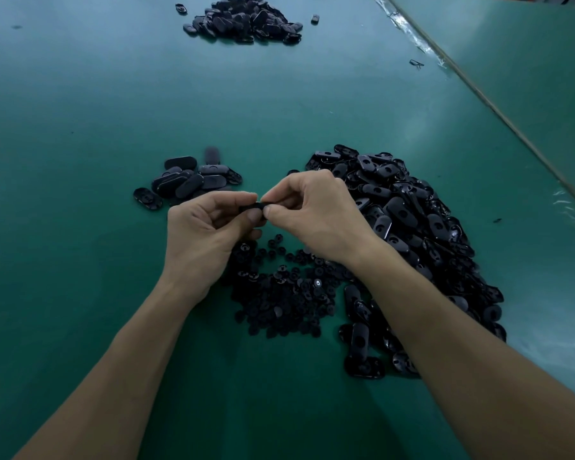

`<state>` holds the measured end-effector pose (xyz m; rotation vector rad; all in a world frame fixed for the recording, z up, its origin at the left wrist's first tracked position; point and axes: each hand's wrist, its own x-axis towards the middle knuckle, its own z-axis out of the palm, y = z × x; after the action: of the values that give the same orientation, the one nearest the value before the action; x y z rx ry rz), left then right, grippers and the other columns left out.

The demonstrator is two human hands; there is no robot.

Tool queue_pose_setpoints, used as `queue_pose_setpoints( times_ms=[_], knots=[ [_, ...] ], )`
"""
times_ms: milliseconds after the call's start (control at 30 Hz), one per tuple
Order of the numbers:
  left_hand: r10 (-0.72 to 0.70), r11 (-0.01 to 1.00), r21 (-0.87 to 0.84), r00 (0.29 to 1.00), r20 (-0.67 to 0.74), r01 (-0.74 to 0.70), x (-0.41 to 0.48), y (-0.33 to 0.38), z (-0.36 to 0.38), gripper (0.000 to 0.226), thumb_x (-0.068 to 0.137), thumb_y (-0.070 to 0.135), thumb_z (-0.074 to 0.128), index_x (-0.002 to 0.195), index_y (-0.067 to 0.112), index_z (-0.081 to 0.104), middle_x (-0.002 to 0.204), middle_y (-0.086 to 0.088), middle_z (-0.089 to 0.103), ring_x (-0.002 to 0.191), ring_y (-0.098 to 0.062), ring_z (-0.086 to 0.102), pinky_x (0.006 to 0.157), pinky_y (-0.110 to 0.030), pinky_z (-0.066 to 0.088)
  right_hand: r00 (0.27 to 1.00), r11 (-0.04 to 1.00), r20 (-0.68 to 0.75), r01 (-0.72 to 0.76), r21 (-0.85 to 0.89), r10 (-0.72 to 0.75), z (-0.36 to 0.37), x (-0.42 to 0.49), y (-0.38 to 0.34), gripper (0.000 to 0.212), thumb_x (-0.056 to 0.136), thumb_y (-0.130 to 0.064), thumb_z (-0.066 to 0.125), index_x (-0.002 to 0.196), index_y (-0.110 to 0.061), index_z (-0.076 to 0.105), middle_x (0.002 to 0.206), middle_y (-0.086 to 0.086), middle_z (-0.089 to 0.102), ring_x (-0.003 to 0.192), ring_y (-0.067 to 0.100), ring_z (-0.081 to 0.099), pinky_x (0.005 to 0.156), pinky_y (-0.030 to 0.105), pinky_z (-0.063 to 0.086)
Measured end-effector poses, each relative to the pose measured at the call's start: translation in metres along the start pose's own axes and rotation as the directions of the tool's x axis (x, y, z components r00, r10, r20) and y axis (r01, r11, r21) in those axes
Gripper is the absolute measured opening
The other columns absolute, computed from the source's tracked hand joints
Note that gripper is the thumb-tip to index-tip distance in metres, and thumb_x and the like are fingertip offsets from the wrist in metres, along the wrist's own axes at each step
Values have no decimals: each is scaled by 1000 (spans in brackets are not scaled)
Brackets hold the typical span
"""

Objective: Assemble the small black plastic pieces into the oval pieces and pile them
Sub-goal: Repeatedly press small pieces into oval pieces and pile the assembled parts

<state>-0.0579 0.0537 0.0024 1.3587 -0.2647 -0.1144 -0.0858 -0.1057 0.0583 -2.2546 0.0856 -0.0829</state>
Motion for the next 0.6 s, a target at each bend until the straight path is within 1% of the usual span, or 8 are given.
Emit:
queue_pose_setpoints(
  times_ms=[133, 200, 333, 400, 467, 500, 533, 600],
  knots=[
    [-1, 1000, 19, 1000, -26, 1, -1, 1, 0, 16, 74, 14, 79, 89, 18, 74, 79, 3, 77, 73, -10, 74, 63, -21, 58, 1000, 1000, 11, 1, -11, -1, -1, 0, 0, 9, 86, -16, 73, 93, -20, 77, 77, -14, 71, 72, -11, 64, 66, 4, 47],
    [3, 999, 44, 999, -47, -1, 0, 1, -1, 17, 77, 7, 81, 87, 18, 74, 78, 1, 77, 72, -12, 75, 60, -21, 58, 1000, 1000, 22, 10, -18, -10, -2, 0, 0, 10, 87, -16, 72, 95, -19, 78, 79, -14, 72, 73, -12, 64, 68, 3, 47],
    [47, 995, 94, 997, -53, -42, -1, 2, -3, 22, 79, 2, 81, 84, 23, 74, 78, 0, 77, 71, -15, 75, 56, -21, 57, 999, 999, 34, 23, -37, -22, -2, 0, -2, 10, 88, -15, 72, 95, -19, 78, 81, -13, 73, 76, -10, 66, 70, 4, 49],
    [90, 988, 129, 995, -41, -84, -1, 1, -2, 25, 80, 1, 80, 84, 25, 74, 79, 2, 77, 72, -14, 75, 58, -22, 58, 999, 998, 32, 28, -53, -26, -2, 0, -3, 11, 88, -15, 72, 96, -19, 78, 82, -12, 73, 77, -9, 66, 71, 5, 50],
    [143, 964, 232, 989, -45, -129, -2, -1, -1, 28, 82, 2, 80, 89, 28, 74, 81, 7, 77, 73, -12, 74, 63, -24, 60, 999, 996, 29, 26, -88, -23, -2, 0, -4, 15, 91, -15, 68, 102, -18, 77, 87, -9, 74, 82, -5, 67, 78, 10, 53],
    [175, 938, 313, 983, -59, -148, -2, -2, -1, 30, 83, 3, 80, 91, 31, 73, 82, 10, 76, 74, -10, 74, 66, -24, 60, 999, 992, 33, 19, -126, -15, -2, 0, -4, 17, 93, -17, 66, 107, -18, 76, 94, -6, 73, 88, -1, 67, 84, 16, 54],
    [213, 901, 402, 974, -78, -165, -2, -2, -1, 31, 84, 5, 79, 92, 34, 72, 83, 15, 75, 75, -7, 73, 69, -23, 60, 999, 981, 36, 10, -192, -3, -2, -1, -3, 21, 96, -20, 63, 115, -19, 73, 105, -3, 71, 96, 4, 65, 92, 23, 54],
    [294, 814, 550, 949, -117, -184, 0, 0, -5, 29, 87, 9, 76, 97, 36, 71, 89, 24, 71, 78, 2, 71, 76, -16, 56, 999, 925, 26, -34, -380, 47, -2, -1, 2, 33, 100, -26, 58, 131, -21, 63, 127, 3, 59, 117, 17, 55, 105, 35, 46]
  ],
)
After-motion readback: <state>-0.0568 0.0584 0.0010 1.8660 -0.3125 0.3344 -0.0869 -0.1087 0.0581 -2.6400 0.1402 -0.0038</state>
